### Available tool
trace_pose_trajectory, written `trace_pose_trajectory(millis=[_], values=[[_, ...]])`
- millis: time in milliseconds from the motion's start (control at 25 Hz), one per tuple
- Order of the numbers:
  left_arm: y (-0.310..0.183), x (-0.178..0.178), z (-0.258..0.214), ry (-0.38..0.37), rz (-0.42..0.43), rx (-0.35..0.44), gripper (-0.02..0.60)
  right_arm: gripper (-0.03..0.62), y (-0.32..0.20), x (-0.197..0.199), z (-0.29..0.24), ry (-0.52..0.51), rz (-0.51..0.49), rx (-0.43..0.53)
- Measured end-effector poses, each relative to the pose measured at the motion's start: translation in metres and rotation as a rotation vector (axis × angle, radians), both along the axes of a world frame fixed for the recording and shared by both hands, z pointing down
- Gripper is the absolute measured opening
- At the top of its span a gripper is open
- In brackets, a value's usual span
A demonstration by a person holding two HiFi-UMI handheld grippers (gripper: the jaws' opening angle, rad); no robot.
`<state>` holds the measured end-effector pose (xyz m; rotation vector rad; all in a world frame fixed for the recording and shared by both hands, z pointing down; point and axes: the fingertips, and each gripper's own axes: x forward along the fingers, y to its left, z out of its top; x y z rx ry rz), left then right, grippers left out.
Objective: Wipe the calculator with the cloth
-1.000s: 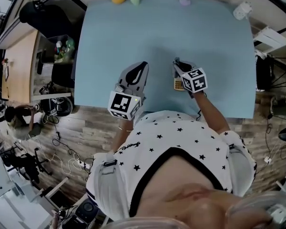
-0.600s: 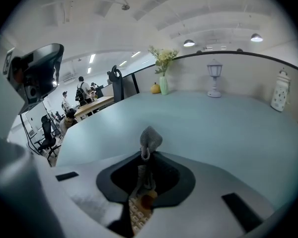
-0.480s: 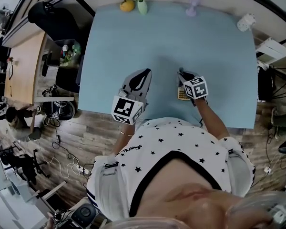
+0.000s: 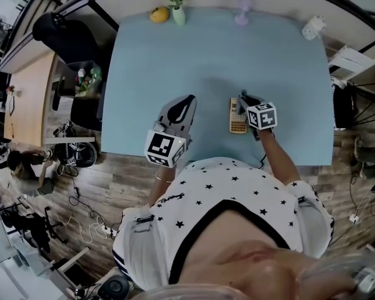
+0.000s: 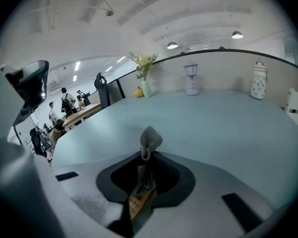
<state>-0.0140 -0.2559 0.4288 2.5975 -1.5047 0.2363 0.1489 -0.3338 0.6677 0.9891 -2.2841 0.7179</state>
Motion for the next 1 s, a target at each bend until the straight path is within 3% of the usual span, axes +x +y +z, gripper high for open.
trace_pose_trajectory(millis=[480, 880, 1000], values=[[-0.001, 0.018, -0.003, -0.006, 0.069, -0.001, 0.031, 0.051, 0.011, 0.044, 0.005, 0.000, 0.123, -0.022], [0.000, 0.016, -0.001, -0.002, 0.072, -0.004, 0.031, 0.052, 0.011, 0.045, 0.004, -0.003, 0.145, -0.014], [0.001, 0.013, -0.001, 0.002, 0.069, -0.006, 0.031, 0.052, 0.014, 0.037, -0.004, 0.019, 0.106, 0.030]])
